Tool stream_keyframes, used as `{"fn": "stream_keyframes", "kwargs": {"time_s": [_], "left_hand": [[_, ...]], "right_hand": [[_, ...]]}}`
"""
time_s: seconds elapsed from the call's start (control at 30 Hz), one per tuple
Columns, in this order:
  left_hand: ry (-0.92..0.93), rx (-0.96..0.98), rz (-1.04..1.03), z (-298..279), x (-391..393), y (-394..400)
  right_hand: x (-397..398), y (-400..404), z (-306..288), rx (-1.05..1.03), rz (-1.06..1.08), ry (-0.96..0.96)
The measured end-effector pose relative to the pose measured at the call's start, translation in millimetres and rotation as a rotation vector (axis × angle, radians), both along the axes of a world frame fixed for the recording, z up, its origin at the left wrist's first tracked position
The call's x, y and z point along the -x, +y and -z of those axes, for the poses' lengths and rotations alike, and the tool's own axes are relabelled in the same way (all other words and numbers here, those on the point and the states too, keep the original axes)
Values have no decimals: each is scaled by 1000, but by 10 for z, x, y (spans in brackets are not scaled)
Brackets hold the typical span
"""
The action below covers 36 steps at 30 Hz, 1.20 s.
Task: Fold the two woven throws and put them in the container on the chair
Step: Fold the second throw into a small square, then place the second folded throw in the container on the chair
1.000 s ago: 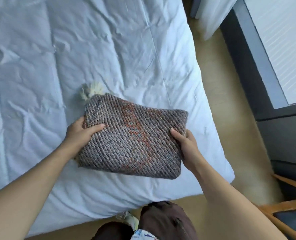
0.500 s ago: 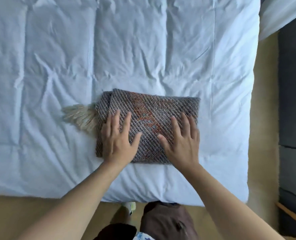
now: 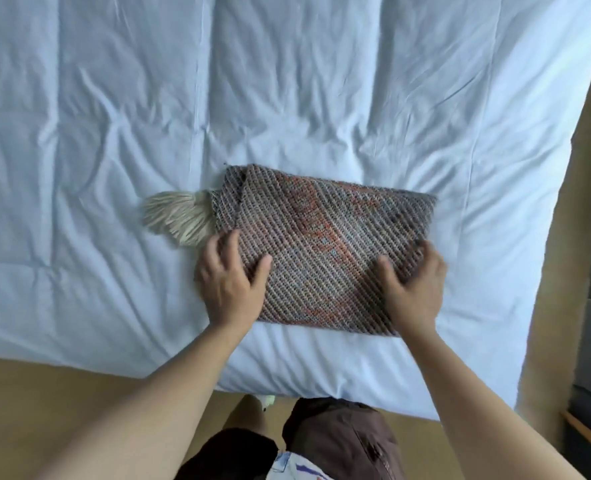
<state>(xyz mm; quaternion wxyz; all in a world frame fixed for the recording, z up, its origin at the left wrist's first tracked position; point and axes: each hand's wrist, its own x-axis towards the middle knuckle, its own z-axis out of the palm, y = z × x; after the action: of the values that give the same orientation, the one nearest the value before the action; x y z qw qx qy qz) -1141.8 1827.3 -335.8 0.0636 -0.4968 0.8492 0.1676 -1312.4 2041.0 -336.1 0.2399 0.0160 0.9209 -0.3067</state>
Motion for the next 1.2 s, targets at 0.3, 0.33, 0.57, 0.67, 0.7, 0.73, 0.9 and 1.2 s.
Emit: {"fn": "stream_keyframes", "kwargs": {"time_s": [0.3, 0.33, 0.57, 0.67, 0.7, 0.73, 0.9, 1.2], "left_hand": [[314, -1157, -619, -473, 262, -664], [291, -1153, -588, -556, 280, -700], [133, -1170, -408, -1442, 126, -606], [141, -1172, -286, -1663, 46, -468], [151, -1177, -236, -1756, 45, -385], [164, -1175, -193, -1893, 49, -269], [171, -1209, 55, -2646, 63, 493], [-14, -1393, 515, -3507, -82, 2441]], "right_hand": [[278, 53, -363, 543, 447, -758], [224, 40, -477, 557, 455, -713], [-335, 298, -1757, 662, 446, -405], [-702, 554, -2335, 703, 455, -264], [-836, 664, -2503, 715, 463, -215], [-980, 782, -2669, 721, 477, -161], [-1786, 1539, -3350, 754, 599, 98], [-3237, 3092, -4189, 774, 889, 478]]}}
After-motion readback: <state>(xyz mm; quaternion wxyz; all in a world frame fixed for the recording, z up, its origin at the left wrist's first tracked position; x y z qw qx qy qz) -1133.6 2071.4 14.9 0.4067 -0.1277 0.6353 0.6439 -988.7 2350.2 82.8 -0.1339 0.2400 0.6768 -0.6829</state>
